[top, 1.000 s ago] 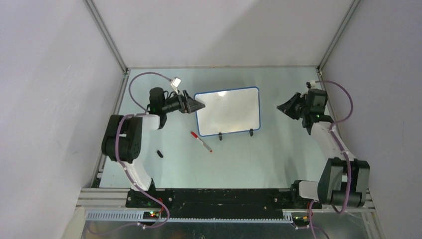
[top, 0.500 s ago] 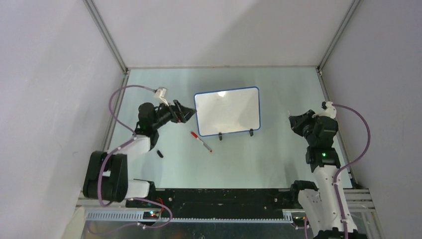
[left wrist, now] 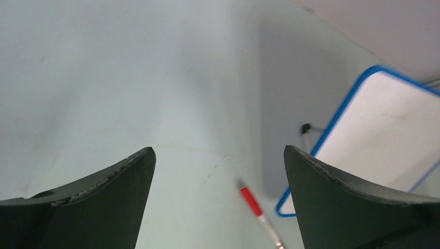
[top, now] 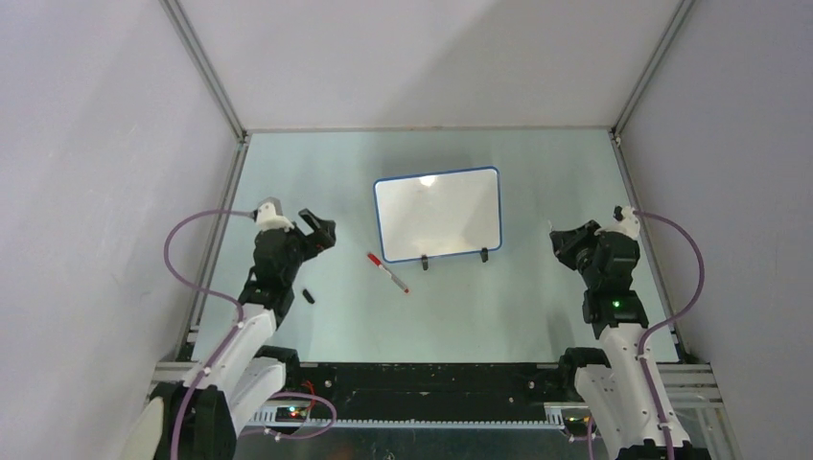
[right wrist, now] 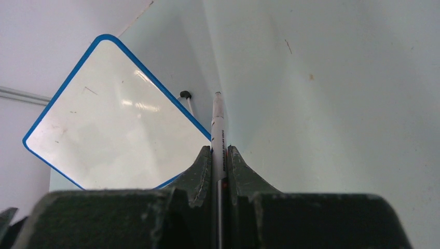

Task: Write a sentence on the whiteboard
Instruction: Hold the whiteboard on the whiteboard stand.

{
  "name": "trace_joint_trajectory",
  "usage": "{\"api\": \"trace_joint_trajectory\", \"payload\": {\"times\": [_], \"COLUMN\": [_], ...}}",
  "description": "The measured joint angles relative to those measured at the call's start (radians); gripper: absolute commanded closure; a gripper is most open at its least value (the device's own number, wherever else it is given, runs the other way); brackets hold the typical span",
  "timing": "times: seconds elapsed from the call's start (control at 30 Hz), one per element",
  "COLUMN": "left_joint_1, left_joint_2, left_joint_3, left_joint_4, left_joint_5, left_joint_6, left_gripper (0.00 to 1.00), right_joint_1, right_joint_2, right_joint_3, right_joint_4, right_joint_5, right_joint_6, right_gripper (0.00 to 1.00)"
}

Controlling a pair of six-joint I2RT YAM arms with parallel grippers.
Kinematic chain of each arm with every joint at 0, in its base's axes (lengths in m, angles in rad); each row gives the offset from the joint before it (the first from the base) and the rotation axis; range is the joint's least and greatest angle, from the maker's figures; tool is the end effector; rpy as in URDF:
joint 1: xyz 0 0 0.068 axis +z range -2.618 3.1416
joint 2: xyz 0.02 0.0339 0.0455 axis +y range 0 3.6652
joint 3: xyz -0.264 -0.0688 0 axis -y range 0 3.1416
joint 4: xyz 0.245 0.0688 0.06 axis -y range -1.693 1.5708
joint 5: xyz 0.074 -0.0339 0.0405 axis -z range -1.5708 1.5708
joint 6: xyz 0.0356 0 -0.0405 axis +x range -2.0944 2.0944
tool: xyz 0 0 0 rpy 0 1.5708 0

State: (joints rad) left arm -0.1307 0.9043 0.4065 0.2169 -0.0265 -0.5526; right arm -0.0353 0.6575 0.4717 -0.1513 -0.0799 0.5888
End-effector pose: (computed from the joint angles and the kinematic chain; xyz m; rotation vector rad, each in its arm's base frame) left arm 0.2044 -0.0259 0.2264 -0.4110 1.8302 -0.4493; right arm 0.1662 -0.0030 0.2523 0.5409 1.8552 0.4486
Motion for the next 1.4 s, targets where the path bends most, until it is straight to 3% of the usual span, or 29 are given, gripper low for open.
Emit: {"api": "trace_joint_trajectory", "payload": {"times": [0.37, 0.53, 0.97, 1.13, 1.4], "left_joint_1": [0.003, 0.003, 0.002, 0.002, 0.002], "left_joint_2": [-0.283, -0.322, -0.388, -0.267, 0.051], "left_joint_3": [-0.202, -0.223, -0.222, -0.187, -0.148], "left_joint_4": [-0.017, 0.037, 0.106, 0.143, 0.359], "left_joint_5": [-0.058, -0.023, 0.11, 0.108, 0.136], "left_joint_6": [0.028, 0.031, 0.027, -0.006, -0.05], "left_gripper": [0.01, 0.01, 0.01, 0.0, 0.03], "right_joint_1": [-0.018, -0.041, -0.045, -0.042, 0.021], "right_joint_2": [-0.131, -0.224, -0.138, -0.152, -0.098], "right_joint_3": [-0.076, -0.147, -0.159, -0.18, -0.188], "right_joint_4": [0.001, 0.013, 0.083, 0.121, 0.189], "right_joint_5": [0.047, 0.036, -0.063, -0.063, -0.056], "right_joint_6": [0.079, 0.13, 0.114, 0.114, 0.114], "right_gripper": [1.0, 1.0, 1.0, 1.0, 1.0]}}
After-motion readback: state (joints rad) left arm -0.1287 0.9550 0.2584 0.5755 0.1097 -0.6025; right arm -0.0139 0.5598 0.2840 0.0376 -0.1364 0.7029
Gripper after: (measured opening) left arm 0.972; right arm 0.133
